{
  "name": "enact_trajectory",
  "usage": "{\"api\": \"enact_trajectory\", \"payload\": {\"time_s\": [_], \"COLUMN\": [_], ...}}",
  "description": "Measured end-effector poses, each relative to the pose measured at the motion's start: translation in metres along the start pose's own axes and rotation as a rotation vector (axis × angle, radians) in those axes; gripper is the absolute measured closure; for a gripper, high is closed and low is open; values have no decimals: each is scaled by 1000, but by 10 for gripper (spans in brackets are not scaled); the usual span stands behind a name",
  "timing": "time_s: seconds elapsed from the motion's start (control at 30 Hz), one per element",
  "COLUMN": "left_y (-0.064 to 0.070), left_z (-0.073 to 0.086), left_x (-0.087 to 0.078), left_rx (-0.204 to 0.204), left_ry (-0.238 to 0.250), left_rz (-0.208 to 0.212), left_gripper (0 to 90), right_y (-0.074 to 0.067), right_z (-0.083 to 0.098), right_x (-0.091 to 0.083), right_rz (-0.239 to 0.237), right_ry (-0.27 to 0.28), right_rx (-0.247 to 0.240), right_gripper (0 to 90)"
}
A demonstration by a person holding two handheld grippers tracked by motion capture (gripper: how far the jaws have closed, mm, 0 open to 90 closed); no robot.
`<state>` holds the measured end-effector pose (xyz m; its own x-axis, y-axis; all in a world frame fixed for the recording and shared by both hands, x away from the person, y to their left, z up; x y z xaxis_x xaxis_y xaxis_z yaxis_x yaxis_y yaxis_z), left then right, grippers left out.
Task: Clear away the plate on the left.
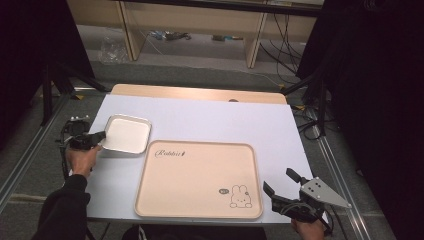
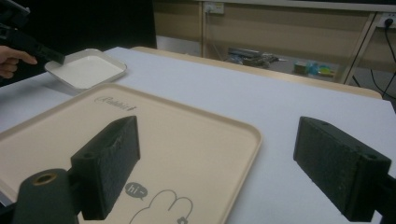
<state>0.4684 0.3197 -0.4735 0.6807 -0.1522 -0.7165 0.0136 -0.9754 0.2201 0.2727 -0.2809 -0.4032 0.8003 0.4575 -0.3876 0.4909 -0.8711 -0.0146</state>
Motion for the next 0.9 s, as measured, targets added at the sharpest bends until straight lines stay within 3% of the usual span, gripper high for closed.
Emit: {"api": "enact_trajectory", "payload": {"time_s": [0.27, 0.3, 0.37, 0.77, 0.9], "left_y": [2, 1, 1, 10, 15], "left_z": [-3, -3, -4, -4, -4], "left_x": [-6, -7, -8, -15, -16], "left_rx": [-53, -30, -29, -93, -74], "left_ry": [44, 39, 39, 59, 71], "left_rz": [15, 22, 31, 104, 132], "left_gripper": [882, 882, 882, 882, 882], "right_y": [0, 0, 0, 0, 0], "right_z": [0, 0, 0, 0, 0], "right_x": [0, 0, 0, 0, 0], "right_rz": [-2, -1, -1, 0, 0], "right_ry": [2, 2, 2, 1, 1], "right_rx": [-1, 0, 0, 1, 2], "right_gripper": [152, 152, 152, 152, 152]}}
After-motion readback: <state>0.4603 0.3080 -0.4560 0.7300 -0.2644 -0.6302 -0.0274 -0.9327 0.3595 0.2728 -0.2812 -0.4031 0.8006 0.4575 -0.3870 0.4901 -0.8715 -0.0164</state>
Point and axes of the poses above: each handheld gripper's, and its own axes: x roughly forward along the jaws, z roughly out of its underside, y roughly to its right, the point moved 1 cm from there along x, roughly forward along the jaws, and after that the axes turned 5 degrees about -y, right-handed, at the moved point
